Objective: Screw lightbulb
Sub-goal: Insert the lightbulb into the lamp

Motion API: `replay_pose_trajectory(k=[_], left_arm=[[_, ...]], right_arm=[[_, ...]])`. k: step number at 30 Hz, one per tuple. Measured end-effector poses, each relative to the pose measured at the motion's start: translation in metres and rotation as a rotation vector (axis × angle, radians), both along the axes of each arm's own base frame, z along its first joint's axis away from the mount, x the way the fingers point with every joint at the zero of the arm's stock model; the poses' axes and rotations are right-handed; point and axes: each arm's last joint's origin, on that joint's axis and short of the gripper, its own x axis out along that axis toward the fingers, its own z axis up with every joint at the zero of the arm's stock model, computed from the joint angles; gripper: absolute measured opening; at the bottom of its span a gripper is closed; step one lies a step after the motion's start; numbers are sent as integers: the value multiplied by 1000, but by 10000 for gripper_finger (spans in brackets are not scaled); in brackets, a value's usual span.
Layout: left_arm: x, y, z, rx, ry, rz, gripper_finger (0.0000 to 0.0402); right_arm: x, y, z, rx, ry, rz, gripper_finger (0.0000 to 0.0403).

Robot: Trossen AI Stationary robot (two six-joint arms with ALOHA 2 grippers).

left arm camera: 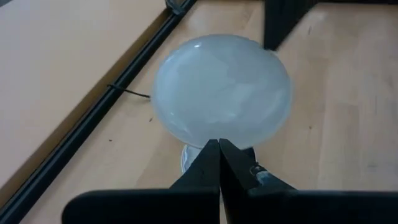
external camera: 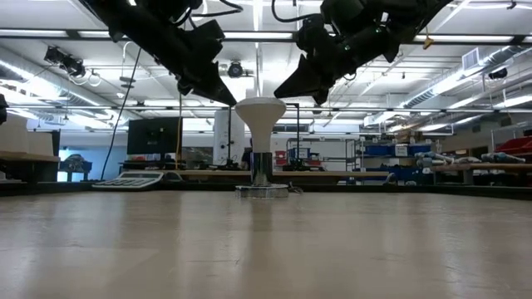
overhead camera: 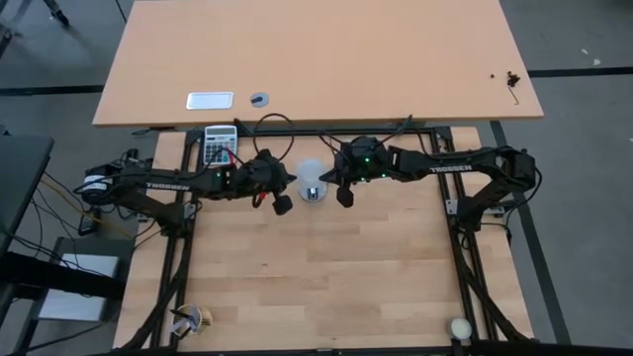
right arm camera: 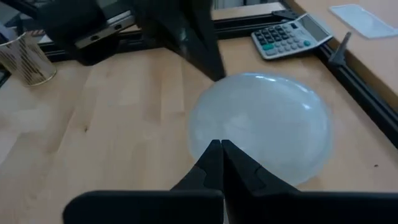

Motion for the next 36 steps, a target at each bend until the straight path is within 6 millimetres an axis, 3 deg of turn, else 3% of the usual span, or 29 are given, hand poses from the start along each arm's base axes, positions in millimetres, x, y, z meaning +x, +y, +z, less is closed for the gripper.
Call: replay_pose_trajectory(k=[7,15,19,22,26,31,36], left_arm=[[-1,10,1,7,-6,31,0],[-8,10,6,46,12,47,0],[-16,8,17,50,-28,44,0],[-17,3,21,23,-48,-56,0],[-10,-5,14,-8,-20,-165,0],[3,-6,-6,-11,51,-169,0],[9,-4,-13,9,73,-138,0]], right_arm=[[0,1,0,2,-6,13,7],[-8,-9,21,-54,-105,-48,10],[-10,-18,19,-70,-96,-77,4],[-9,-22,14,-66,-79,-88,5],[-7,-23,8,-58,-52,-87,5],[-5,-24,4,-55,-41,-89,5],[-5,-24,1,-48,-18,-90,5]])
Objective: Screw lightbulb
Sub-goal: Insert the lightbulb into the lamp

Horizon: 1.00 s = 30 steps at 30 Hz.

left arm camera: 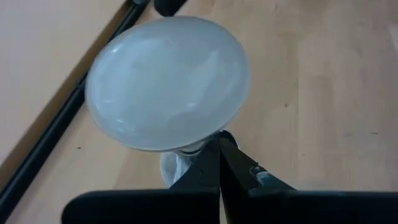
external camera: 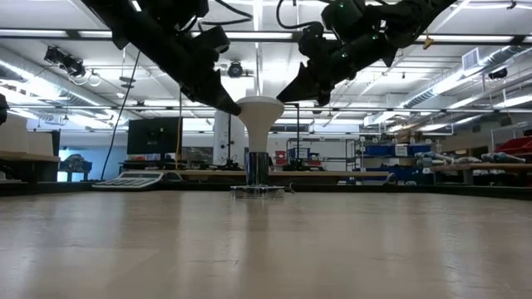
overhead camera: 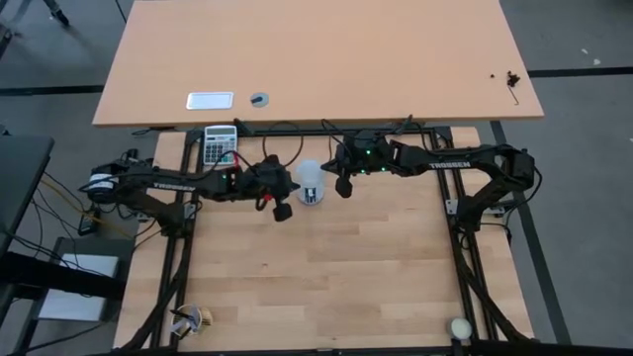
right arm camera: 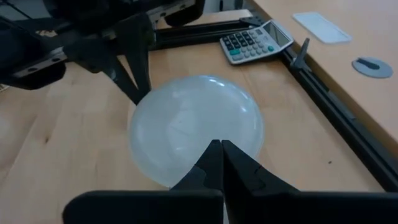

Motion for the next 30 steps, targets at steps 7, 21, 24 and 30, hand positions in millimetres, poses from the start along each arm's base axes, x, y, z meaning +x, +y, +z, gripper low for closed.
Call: replay_pose_trajectory(k=[7,21,24,30], left_arm=[[0,3,1,24,-12,37,0],[-4,26,3,30,-33,151,0],[-6,33,3,32,-33,175,0],[-8,39,2,35,-13,191,0]], right_arm=[[0,3,-1,8,12,3,5],[4,18,-1,45,11,78,5],[3,18,0,47,13,80,6],[6,16,21,13,-33,79,10]])
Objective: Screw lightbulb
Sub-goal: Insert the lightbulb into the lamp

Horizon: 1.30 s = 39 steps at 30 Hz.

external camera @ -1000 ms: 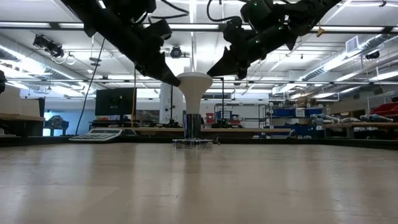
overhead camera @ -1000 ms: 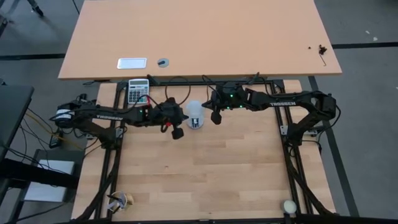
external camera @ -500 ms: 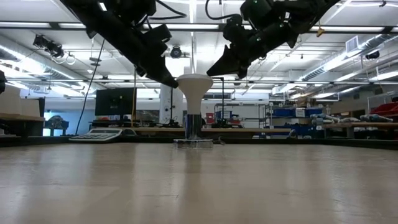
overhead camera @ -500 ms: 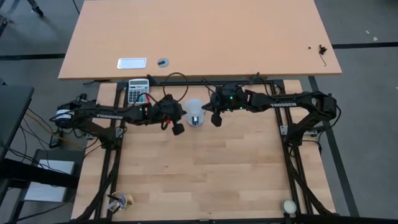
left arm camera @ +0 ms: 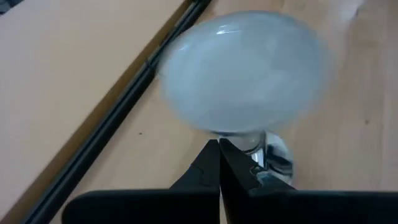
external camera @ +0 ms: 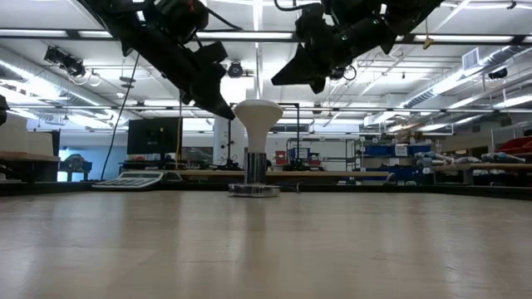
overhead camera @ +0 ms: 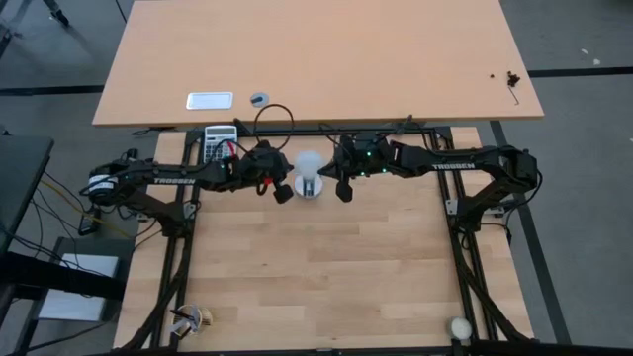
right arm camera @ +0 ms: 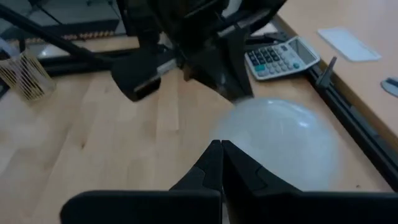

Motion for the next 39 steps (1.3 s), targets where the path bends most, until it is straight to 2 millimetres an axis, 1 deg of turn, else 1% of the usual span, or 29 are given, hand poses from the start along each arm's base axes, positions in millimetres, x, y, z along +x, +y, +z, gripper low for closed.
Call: replay_pose_trajectory(k=[5,8,10,12,17,19,22,24,27,33,39], left_arm=[[-5,-1,-7,-10,87,21,0],[-9,-2,-11,-2,153,61,0],[-10,-5,-12,-12,161,63,0],[-10,-11,-7,-7,142,45,0],[-13,-27,16,40,14,-12,0],[-16,-32,23,44,-9,-39,0],[-14,-42,26,50,-29,-142,0],[-12,-48,25,54,-16,-188,0],[-8,-51,20,68,1,-207,0],[2,-46,7,103,56,-164,0],[5,-44,3,117,59,-154,0]], right_arm=[[0,-5,6,-24,-4,-15,9],[-1,-11,5,-39,6,-52,9],[-3,-15,5,-41,7,-65,9],[-3,-18,5,-43,7,-73,9],[-4,-20,5,-48,12,-78,9],[-3,-21,1,-52,26,-74,9],[1,-22,-8,-54,57,-66,9],[4,-23,-15,-50,79,-63,9],[6,-22,-17,-50,79,-59,9],[9,-22,-21,-47,82,-53,8],[8,-20,-21,-41,94,-49,8]])
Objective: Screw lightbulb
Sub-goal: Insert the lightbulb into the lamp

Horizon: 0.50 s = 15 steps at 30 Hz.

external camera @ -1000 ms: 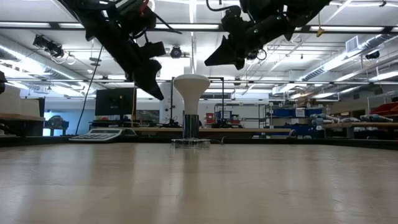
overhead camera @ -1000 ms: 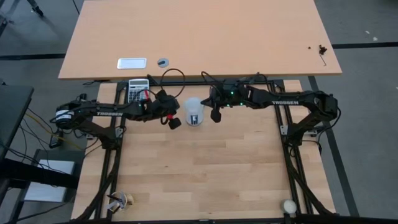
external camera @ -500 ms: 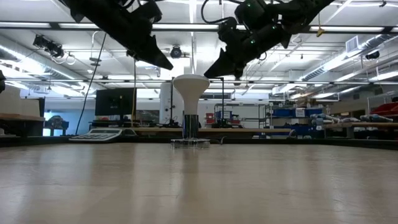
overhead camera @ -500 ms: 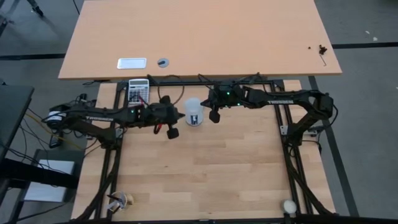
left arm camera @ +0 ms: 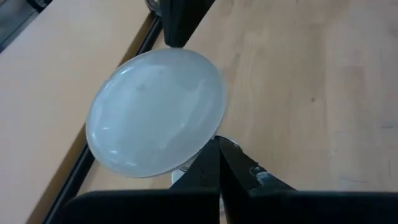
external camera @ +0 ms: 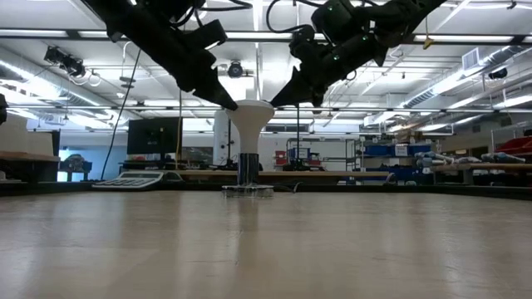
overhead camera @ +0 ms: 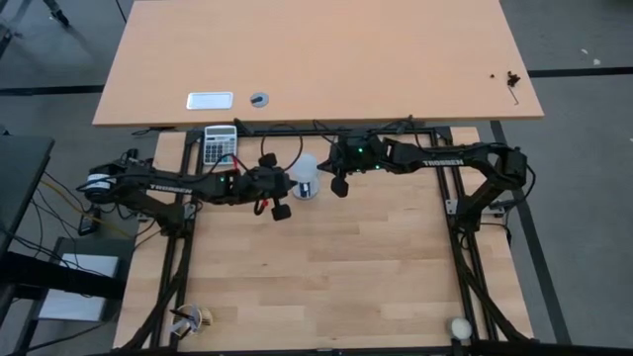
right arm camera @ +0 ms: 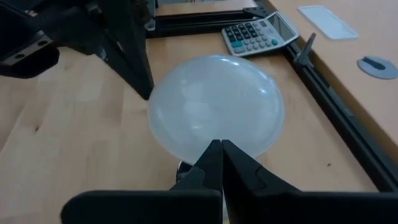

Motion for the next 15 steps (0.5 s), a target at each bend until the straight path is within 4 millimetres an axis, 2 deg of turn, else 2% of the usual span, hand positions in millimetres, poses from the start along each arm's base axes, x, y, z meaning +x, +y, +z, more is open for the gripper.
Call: replay_pose_trajectory(k=[6,9,15], left_arm=[[-1,1,0,21,8,34,0],[-1,1,0,21,10,32,0],[-1,-1,-1,20,15,27,0]], right_arm=[[-1,2,0,15,10,7,8],[-4,3,6,-5,-8,-3,8],[-9,-11,9,-35,-16,-80,8]])
